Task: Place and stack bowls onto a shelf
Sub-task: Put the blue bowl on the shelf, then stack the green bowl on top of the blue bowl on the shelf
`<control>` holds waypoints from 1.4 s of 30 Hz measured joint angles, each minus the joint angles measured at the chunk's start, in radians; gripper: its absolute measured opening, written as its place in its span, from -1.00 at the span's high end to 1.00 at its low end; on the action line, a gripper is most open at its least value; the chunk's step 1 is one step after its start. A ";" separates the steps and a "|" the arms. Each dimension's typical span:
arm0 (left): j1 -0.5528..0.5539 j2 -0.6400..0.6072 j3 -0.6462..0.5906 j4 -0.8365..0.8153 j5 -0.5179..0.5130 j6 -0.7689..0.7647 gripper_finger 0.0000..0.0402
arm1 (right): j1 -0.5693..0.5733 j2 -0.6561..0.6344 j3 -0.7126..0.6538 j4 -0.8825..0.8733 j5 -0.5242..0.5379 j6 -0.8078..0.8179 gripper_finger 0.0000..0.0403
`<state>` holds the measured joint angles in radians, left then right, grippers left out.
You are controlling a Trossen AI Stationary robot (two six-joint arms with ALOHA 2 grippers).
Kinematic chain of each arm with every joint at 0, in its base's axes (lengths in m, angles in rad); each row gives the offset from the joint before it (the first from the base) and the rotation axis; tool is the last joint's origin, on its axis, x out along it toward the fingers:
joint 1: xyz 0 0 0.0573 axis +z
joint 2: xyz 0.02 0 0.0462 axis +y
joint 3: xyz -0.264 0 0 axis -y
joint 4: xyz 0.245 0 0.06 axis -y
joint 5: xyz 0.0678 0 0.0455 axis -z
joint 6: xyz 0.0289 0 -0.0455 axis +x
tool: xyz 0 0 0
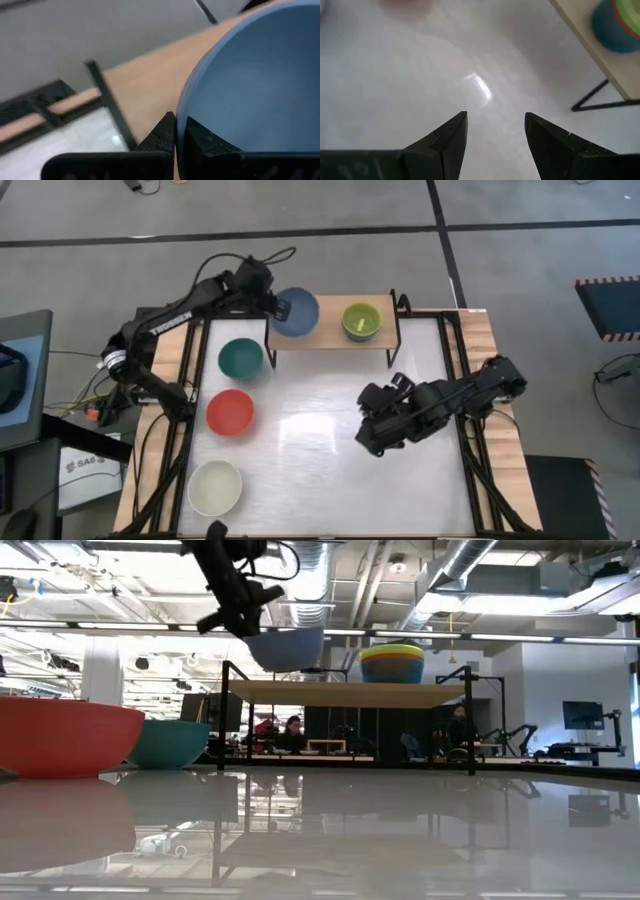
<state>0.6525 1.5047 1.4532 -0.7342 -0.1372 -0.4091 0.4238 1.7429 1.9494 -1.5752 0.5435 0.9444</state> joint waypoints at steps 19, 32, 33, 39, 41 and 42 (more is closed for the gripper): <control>0.032 0.198 0.248 -0.106 0.075 -0.033 0.74 | -0.195 -0.339 -0.463 0.160 -0.027 -0.095 -0.11; 0.053 0.148 0.280 -0.246 -0.025 0.101 0.32 | -0.420 -0.444 -0.590 0.319 -0.114 -0.325 -0.11; 0.060 0.134 0.280 -0.273 -0.021 0.141 0.32 | -0.435 -0.451 -0.593 0.326 -0.120 -0.325 -0.11; 0.105 0.094 0.279 -0.458 0.032 0.308 0.32 | -0.507 -0.457 -0.594 0.346 -0.148 -0.307 -0.11; 0.129 0.075 0.270 -0.468 0.028 0.336 0.32 | -0.529 -0.451 -0.594 0.356 -0.152 -0.306 -0.11; 0.147 0.063 0.255 -0.467 0.033 0.347 0.32 | -0.538 -0.447 -0.594 0.364 -0.162 -0.307 -0.11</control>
<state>0.7992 1.5675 1.7083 -1.2008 -0.1042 -0.0622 -0.1140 1.2956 1.3556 -1.2112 0.3820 0.6376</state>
